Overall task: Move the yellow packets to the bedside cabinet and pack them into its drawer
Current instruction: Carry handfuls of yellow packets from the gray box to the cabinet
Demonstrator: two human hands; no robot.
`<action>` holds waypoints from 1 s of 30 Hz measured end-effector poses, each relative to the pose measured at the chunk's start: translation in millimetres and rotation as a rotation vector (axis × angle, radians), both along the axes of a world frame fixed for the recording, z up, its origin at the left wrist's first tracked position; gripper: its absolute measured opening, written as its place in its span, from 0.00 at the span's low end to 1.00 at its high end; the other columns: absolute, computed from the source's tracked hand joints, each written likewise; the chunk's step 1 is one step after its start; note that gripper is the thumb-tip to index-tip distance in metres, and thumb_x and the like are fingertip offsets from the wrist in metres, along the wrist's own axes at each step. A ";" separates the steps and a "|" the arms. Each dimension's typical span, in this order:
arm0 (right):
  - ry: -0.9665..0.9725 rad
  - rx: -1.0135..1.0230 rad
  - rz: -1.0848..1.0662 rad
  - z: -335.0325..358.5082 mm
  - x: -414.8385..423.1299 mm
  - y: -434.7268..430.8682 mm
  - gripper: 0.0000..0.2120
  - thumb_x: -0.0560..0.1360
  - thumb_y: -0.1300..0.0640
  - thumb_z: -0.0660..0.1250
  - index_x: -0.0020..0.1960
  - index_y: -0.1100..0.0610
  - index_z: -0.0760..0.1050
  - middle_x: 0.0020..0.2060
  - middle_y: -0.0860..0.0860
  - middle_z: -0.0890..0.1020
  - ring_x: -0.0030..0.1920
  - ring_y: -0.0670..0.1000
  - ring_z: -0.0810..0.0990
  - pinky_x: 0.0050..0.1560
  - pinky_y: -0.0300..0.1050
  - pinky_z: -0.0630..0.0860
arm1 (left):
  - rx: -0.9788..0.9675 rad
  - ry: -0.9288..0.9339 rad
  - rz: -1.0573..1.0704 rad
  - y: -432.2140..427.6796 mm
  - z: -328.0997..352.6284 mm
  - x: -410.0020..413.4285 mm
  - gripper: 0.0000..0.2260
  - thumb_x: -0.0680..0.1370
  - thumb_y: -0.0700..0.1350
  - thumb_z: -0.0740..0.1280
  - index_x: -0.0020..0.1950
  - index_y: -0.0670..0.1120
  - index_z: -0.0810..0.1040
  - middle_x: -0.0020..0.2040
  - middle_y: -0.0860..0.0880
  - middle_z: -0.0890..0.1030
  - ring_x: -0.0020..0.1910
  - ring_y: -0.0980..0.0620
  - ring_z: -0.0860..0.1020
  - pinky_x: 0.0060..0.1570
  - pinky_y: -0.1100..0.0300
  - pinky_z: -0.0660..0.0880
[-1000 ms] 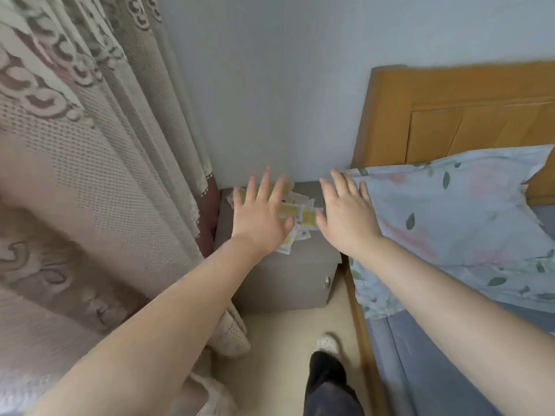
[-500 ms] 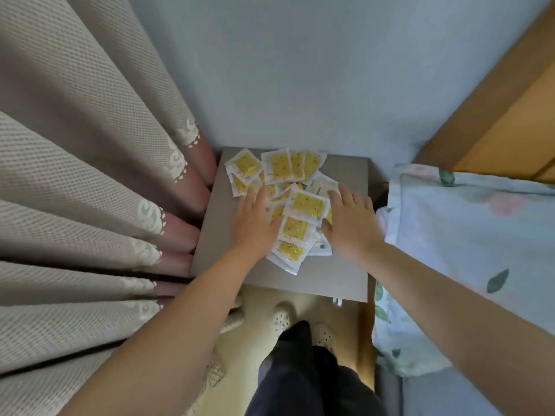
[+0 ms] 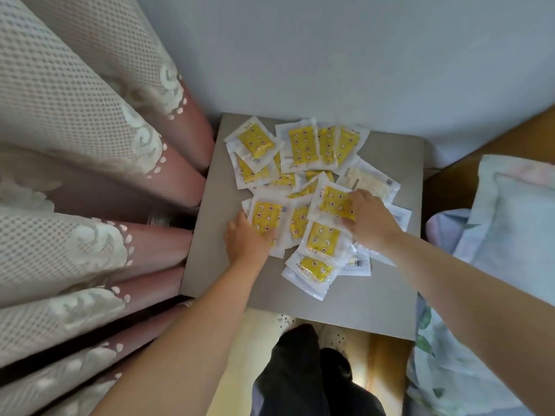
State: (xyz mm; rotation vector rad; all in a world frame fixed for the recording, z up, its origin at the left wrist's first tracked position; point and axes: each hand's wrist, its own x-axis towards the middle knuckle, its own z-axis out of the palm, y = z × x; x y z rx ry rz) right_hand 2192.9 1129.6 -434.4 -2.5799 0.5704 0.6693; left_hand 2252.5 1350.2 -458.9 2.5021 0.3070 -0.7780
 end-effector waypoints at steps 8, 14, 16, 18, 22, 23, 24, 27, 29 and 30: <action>-0.023 -0.205 0.002 -14.8 35.2 6.6 0.39 0.68 0.41 0.72 0.72 0.54 0.63 0.63 0.55 0.72 0.63 0.59 0.68 0.62 0.52 0.66 | -0.099 0.040 0.110 0.5 -11.8 13.8 0.28 0.63 0.47 0.80 0.55 0.45 0.68 0.51 0.49 0.76 0.48 0.46 0.77 0.42 0.53 0.76; 0.069 -0.212 0.074 -3.6 51.0 0.7 0.26 0.66 0.43 0.75 0.57 0.57 0.75 0.56 0.54 0.77 0.59 0.57 0.71 0.57 0.50 0.68 | -0.106 0.045 0.072 25.4 -12.0 20.2 0.13 0.71 0.44 0.74 0.51 0.43 0.75 0.48 0.47 0.80 0.46 0.46 0.79 0.40 0.56 0.73; 0.051 -0.005 -0.029 5.8 55.9 -0.9 0.24 0.68 0.50 0.75 0.60 0.59 0.75 0.56 0.55 0.79 0.55 0.57 0.76 0.51 0.49 0.73 | -0.147 0.032 0.063 32.1 -9.2 21.3 0.07 0.73 0.43 0.72 0.48 0.45 0.76 0.48 0.46 0.81 0.44 0.46 0.79 0.40 0.57 0.73; 0.043 0.174 -0.092 23.9 60.4 -4.6 0.21 0.69 0.56 0.75 0.59 0.63 0.76 0.53 0.58 0.80 0.46 0.56 0.80 0.43 0.50 0.78 | -0.182 0.032 0.039 37.3 -4.7 19.0 0.06 0.74 0.42 0.71 0.49 0.45 0.77 0.48 0.47 0.81 0.45 0.47 0.79 0.42 0.57 0.74; 0.150 0.129 0.378 60.5 64.7 -0.1 0.19 0.70 0.55 0.73 0.60 0.59 0.78 0.55 0.54 0.80 0.55 0.55 0.77 0.55 0.50 0.76 | -0.184 0.039 0.010 47.9 -2.0 12.9 0.08 0.74 0.42 0.71 0.51 0.43 0.78 0.47 0.47 0.81 0.46 0.46 0.79 0.45 0.54 0.76; 0.167 0.012 0.596 63.6 63.6 7.5 0.17 0.72 0.54 0.71 0.59 0.57 0.78 0.56 0.52 0.78 0.57 0.54 0.75 0.56 0.48 0.74 | -0.204 0.048 0.021 50.3 -2.5 11.7 0.07 0.74 0.42 0.71 0.50 0.43 0.78 0.47 0.47 0.81 0.46 0.46 0.80 0.45 0.54 0.76; 0.153 -0.106 0.824 61.6 61.8 16.1 0.15 0.73 0.54 0.69 0.58 0.55 0.78 0.57 0.51 0.77 0.59 0.54 0.72 0.56 0.47 0.73 | -0.231 0.060 0.036 52.5 -2.9 10.5 0.07 0.74 0.41 0.71 0.50 0.44 0.78 0.47 0.47 0.82 0.46 0.46 0.80 0.45 0.55 0.76; 0.085 -0.312 1.264 36.7 54.6 36.3 0.14 0.74 0.58 0.64 0.59 0.53 0.78 0.65 0.50 0.71 0.66 0.55 0.66 0.63 0.50 0.68 | -0.285 0.085 0.064 56.1 -2.3 7.4 0.07 0.74 0.40 0.72 0.51 0.46 0.79 0.48 0.47 0.82 0.47 0.46 0.81 0.47 0.54 0.77; 0.065 -0.321 1.340 20.8 50.2 43.6 0.13 0.75 0.61 0.63 0.59 0.56 0.77 0.65 0.52 0.71 0.67 0.56 0.65 0.66 0.50 0.65 | -0.298 0.093 0.072 57.9 -2.5 4.3 0.07 0.74 0.40 0.72 0.51 0.45 0.79 0.48 0.47 0.83 0.48 0.46 0.81 0.50 0.50 0.78; 0.051 -0.320 1.357 15.3 48.9 45.7 0.13 0.75 0.62 0.62 0.58 0.57 0.76 0.64 0.52 0.72 0.66 0.56 0.66 0.67 0.50 0.64 | -0.302 0.096 0.079 58.3 -2.3 2.4 0.07 0.74 0.40 0.72 0.51 0.45 0.79 0.48 0.46 0.83 0.47 0.46 0.81 0.50 0.50 0.78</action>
